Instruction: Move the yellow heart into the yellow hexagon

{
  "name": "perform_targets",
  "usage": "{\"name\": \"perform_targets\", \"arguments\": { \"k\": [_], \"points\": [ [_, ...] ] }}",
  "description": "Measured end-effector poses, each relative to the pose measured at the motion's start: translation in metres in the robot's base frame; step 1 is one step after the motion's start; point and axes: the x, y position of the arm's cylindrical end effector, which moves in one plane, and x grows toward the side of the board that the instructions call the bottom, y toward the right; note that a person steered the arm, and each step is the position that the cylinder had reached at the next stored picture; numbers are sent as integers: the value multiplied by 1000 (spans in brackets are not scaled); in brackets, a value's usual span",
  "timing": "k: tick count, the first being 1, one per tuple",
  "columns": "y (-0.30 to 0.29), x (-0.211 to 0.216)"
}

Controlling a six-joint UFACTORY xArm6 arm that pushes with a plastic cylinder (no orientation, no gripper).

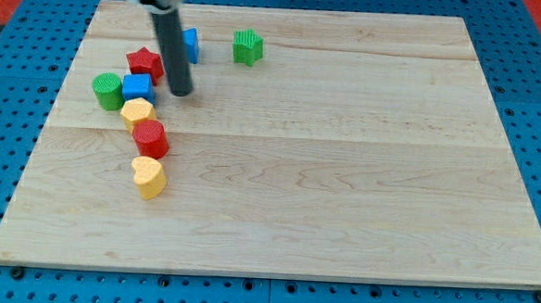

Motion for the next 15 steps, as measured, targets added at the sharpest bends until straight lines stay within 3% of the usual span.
{"name": "perform_targets", "arguments": {
  "k": [1,2,4,5,7,8,9,10,11,13,14,15],
  "points": [
    [52,46],
    [31,99],
    [-66,80],
    [-72,72],
    [59,158],
    [32,200],
    [-37,173],
    [-68,116],
    [-68,82],
    [-3,84],
    [-28,51],
    [3,47]
  ]
}}
